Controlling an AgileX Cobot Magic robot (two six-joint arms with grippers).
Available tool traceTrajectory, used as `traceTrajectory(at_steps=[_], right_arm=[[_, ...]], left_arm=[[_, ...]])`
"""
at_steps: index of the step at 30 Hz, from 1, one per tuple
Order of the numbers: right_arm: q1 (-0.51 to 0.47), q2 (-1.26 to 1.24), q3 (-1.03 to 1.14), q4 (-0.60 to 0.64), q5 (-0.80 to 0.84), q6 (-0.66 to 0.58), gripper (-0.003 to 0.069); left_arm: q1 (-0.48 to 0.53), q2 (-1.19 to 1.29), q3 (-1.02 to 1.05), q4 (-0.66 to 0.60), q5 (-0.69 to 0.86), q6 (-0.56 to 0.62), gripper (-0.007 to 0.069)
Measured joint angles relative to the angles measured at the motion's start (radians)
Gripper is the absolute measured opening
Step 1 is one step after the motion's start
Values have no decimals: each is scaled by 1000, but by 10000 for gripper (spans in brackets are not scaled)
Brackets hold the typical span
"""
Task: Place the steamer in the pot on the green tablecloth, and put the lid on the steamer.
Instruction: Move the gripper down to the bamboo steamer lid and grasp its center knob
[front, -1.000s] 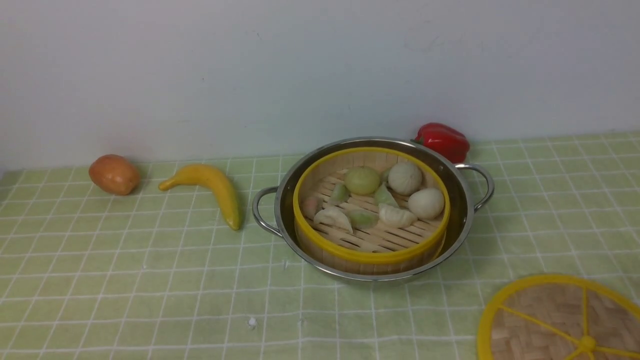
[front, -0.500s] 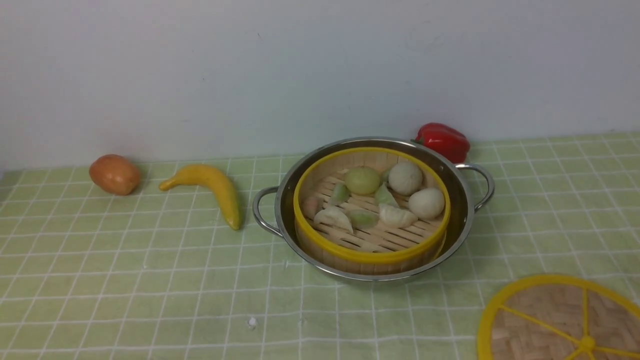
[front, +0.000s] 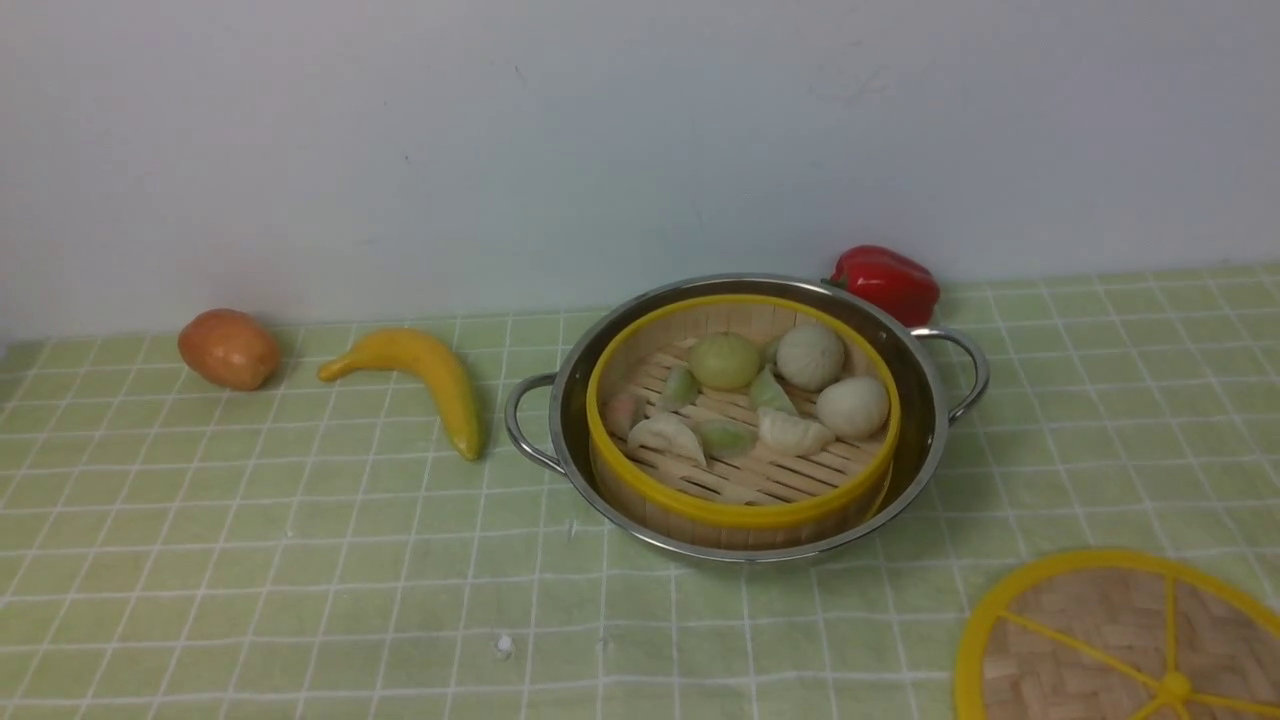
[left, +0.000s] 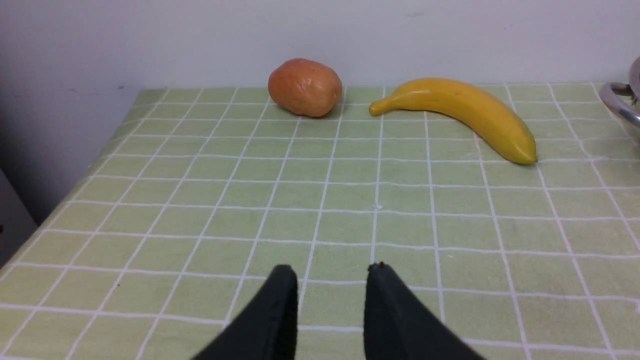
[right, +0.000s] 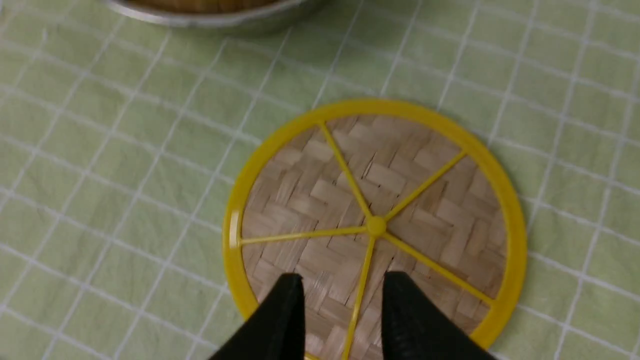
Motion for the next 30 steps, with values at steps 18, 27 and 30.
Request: traceTrajectory(at_steps=[18,27,30], right_arm=[[108,663,-2,-122,-201,98,243],[109,735,-5,-155,-259,117,243],[109,740,-8,-158,-243,143,227]], left_arm=[[0,0,0,0,0,0,222],[0,0,0,1,0,0,222],[0,0,0,1,0,0,222]])
